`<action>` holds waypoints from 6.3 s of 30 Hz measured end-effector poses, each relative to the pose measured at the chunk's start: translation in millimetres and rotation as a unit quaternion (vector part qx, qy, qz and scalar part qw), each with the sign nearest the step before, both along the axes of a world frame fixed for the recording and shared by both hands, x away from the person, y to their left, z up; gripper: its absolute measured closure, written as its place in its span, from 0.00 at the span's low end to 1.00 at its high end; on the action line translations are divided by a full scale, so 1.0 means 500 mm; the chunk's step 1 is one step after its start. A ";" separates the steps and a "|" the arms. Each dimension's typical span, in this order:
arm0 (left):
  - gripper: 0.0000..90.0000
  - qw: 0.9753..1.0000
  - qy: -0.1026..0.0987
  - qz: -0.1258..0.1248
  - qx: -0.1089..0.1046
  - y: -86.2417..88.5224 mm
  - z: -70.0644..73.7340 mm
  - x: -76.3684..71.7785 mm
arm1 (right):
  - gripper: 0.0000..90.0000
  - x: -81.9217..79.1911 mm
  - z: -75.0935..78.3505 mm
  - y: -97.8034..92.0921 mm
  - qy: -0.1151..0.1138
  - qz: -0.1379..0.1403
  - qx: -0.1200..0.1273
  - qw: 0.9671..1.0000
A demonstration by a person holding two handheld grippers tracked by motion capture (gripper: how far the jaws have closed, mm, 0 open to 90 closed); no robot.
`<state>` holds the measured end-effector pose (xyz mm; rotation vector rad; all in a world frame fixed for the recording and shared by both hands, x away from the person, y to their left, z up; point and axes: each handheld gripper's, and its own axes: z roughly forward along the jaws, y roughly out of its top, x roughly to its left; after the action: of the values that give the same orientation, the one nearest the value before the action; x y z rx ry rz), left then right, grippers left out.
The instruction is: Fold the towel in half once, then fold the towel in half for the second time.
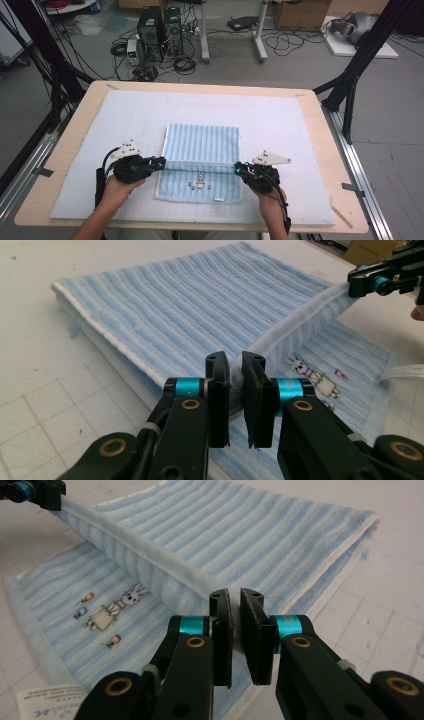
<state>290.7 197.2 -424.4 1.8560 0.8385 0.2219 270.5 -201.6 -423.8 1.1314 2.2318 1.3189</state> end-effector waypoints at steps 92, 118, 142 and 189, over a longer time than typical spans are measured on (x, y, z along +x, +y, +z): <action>0.93 0.999 0.038 -0.012 0.024 0.003 -0.045 -0.093 | 0.84 -0.115 -0.041 0.005 0.007 0.015 -0.103 0.995; 0.54 0.998 -0.012 0.059 -0.023 0.027 -0.016 -0.018 | 0.81 0.213 -0.045 0.047 0.038 -0.067 -0.091 0.993; 0.21 0.994 -0.056 0.076 -0.063 0.046 0.005 -0.009 | 0.18 0.024 0.015 -0.090 -0.047 -0.083 -0.047 0.994; 0.27 0.994 -0.070 0.073 -0.031 0.024 0.089 0.116 | 0.13 0.000 0.031 -0.110 -0.060 -0.066 -0.023 0.996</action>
<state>348.7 209.1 -380.1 1.7013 0.8755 0.4084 270.7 -256.7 -408.4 1.1307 2.0550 1.2423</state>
